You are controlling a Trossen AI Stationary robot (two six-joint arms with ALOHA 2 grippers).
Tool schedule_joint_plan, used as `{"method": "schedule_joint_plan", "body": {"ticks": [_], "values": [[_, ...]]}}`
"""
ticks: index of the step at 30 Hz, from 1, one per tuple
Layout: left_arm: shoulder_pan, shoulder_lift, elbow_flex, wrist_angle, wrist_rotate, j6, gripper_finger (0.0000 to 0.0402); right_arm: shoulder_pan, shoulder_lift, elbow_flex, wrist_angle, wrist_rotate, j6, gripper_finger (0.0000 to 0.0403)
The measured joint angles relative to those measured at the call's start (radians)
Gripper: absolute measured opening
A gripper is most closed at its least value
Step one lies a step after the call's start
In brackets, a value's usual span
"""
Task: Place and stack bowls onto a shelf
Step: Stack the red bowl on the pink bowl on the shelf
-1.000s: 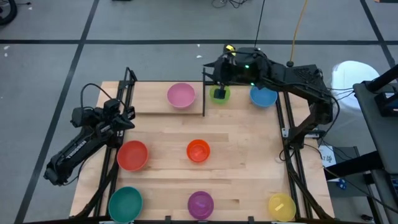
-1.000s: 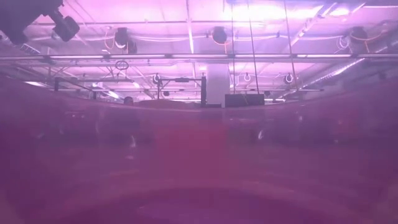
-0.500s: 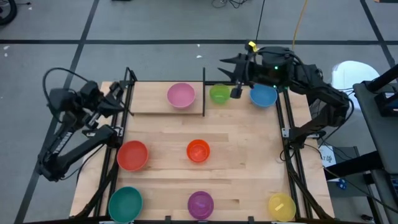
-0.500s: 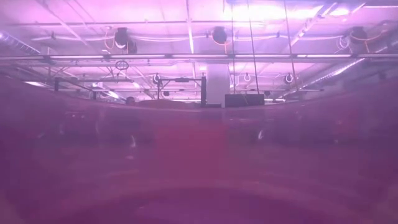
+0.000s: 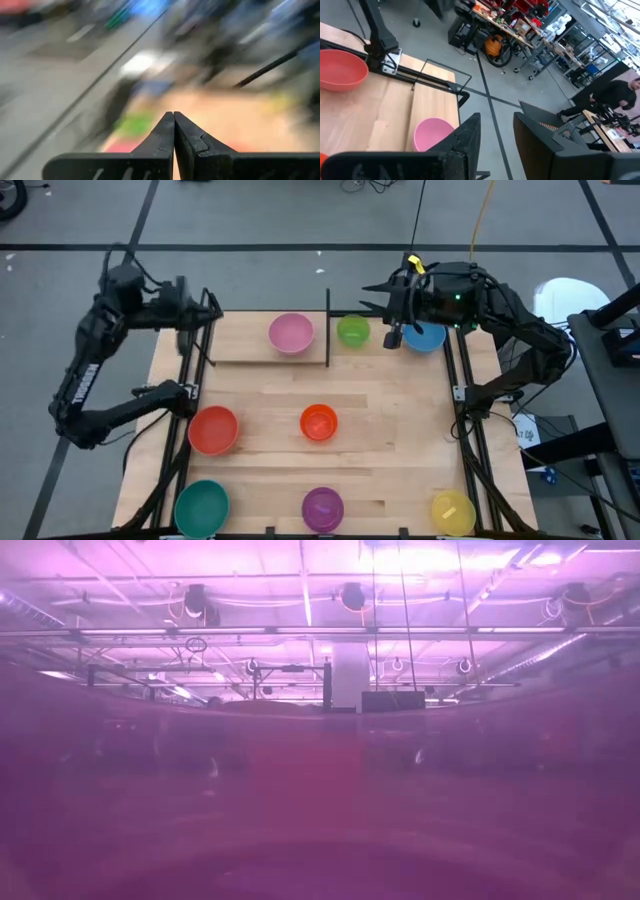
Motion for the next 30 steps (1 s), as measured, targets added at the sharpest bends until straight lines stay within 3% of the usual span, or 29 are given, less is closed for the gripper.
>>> {"method": "schedule_joint_plan", "body": {"ticks": [2, 4, 8, 18, 24, 30], "values": [[-0.031, 0.048, 0.082, -0.171, -0.258, 0.051, 0.0002, 0.005, -0.006, 0.000, -0.003, 0.000, 0.000, 0.0110], [-0.062, 0.089, 0.136, -0.257, -0.359, 0.007, 0.0006, 0.006, -0.008, 0.000, -0.003, 0.000, 0.000, 0.0110], [-0.097, 0.127, 0.179, -0.295, -0.350, -0.143, 0.0020, 0.006, -0.011, 0.000, -0.007, 0.000, -0.001, 0.0110], [-0.167, 0.211, 0.183, -0.463, -0.286, -0.329, 0.0062, 0.005, -0.012, 0.000, -0.006, 0.000, -0.025, 0.0110], [-0.228, 0.256, 0.182, -0.634, -0.274, -0.339, 0.0097, 0.005, -0.012, 0.000, -0.006, 0.000, -0.030, 0.0110], [-0.342, 0.250, 0.134, -0.636, -0.272, -0.301, 0.0112, 0.005, -0.012, 0.000, -0.006, 0.000, -0.052, 0.0110]]}}
